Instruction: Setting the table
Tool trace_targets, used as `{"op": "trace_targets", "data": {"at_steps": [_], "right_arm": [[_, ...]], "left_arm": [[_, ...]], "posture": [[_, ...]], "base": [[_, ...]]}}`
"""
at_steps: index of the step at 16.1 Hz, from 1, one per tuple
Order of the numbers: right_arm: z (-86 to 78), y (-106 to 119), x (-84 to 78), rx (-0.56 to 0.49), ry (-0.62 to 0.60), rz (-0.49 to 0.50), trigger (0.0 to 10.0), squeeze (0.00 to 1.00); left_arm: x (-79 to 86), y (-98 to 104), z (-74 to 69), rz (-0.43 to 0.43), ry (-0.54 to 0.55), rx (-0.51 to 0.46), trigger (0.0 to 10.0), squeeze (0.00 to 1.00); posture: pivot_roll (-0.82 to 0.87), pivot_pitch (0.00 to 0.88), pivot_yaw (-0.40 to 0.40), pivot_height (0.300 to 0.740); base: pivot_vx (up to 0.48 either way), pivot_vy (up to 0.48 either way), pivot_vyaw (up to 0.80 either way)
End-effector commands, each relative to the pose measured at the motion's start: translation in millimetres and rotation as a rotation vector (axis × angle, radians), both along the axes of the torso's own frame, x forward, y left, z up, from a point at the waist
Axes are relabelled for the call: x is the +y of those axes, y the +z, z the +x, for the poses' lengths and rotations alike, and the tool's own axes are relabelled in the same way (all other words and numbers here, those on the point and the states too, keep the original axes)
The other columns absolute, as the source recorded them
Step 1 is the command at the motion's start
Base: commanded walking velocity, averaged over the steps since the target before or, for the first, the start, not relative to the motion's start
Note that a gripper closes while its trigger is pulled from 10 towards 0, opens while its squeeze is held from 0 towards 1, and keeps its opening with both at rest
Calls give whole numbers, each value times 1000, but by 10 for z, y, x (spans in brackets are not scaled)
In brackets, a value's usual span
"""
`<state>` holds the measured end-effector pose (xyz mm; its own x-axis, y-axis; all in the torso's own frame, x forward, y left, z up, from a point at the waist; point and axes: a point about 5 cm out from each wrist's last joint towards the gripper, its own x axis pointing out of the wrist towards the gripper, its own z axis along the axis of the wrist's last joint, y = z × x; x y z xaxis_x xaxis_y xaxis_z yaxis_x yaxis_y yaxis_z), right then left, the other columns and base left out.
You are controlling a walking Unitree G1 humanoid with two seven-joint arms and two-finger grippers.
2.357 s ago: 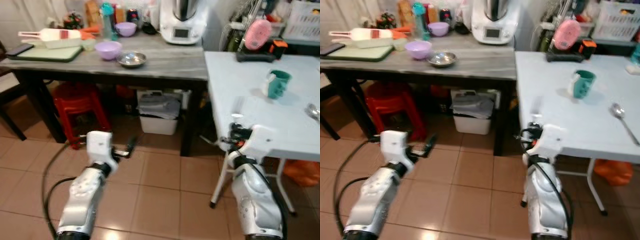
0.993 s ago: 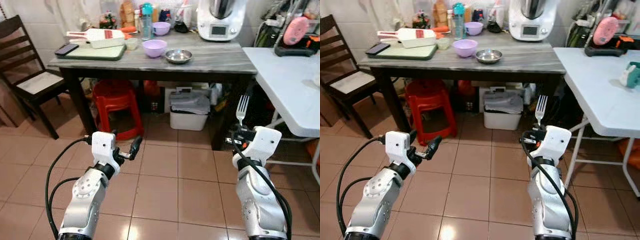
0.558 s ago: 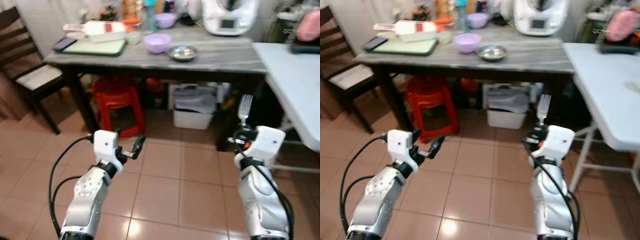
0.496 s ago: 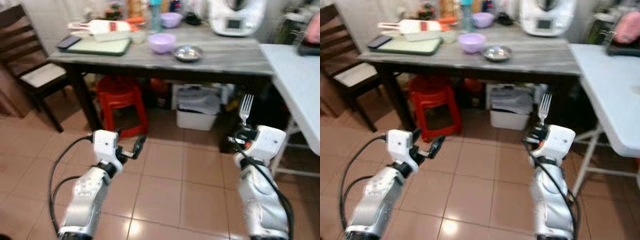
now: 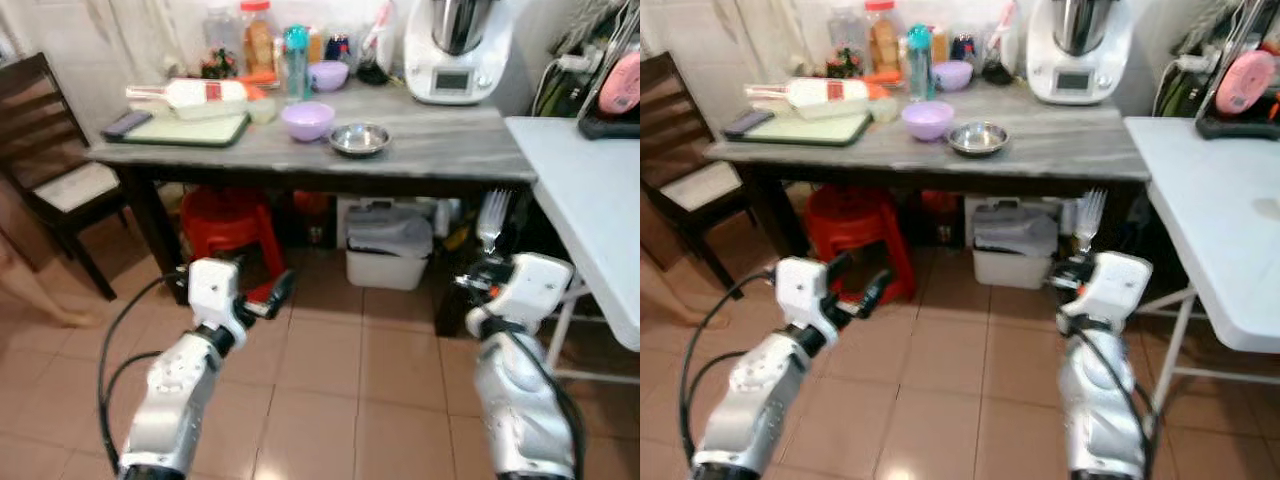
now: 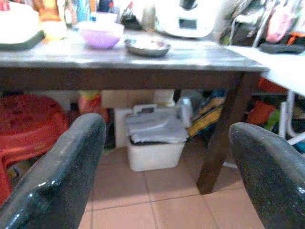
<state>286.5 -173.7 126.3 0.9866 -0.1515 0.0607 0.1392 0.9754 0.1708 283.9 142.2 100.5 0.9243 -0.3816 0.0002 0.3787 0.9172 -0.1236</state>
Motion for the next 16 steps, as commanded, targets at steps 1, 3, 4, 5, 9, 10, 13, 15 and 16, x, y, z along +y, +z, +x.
{"op": "trace_targets", "data": {"at_steps": [1,3,4,5,9,10,13,15,16], "right_arm": [[-8,51,-58,-21,-15,-9,10000,0],[-2,52,-53,-22,-12,-14,10000,0],[-1,53,-48,-22,-10,-13,10000,0],[1,55,-50,-23,-11,-13,10000,0],[-1,50,-42,-20,-5,-22,10000,0],[-1,53,-43,-24,-6,-17,10000,0],[1,56,-52,-26,-12,-12,10000,0],[2,38,-62,-14,-22,15,10000,0],[4,40,-65,-15,-22,15,10000,0]], "left_arm": [[-40,44,21,2,-10,-13,10000,0],[-49,43,25,3,-13,-12,10000,0],[-50,43,26,3,-13,-12,10000,0],[-54,45,27,0,-14,-13,10000,0],[-65,39,18,0,-16,-10,10000,0],[-70,39,17,-1,-17,-11,10000,0],[-80,39,21,-1,-21,-11,10000,0],[-81,39,25,-2,-22,-10,10000,0],[-84,38,24,-2,-23,-10,10000,0]], "posture": [[13,0,27,740],[12,0,27,740],[12,0,27,740],[13,0,26,740],[14,0,25,740],[14,0,25,740],[11,0,26,740],[11,0,25,740],[13,0,25,740]], "base": [[390,0,0],[388,0,213],[390,0,444],[390,0,438],[388,0,600],[390,0,725],[390,0,327],[394,0,0],[390,0,-606]]}}
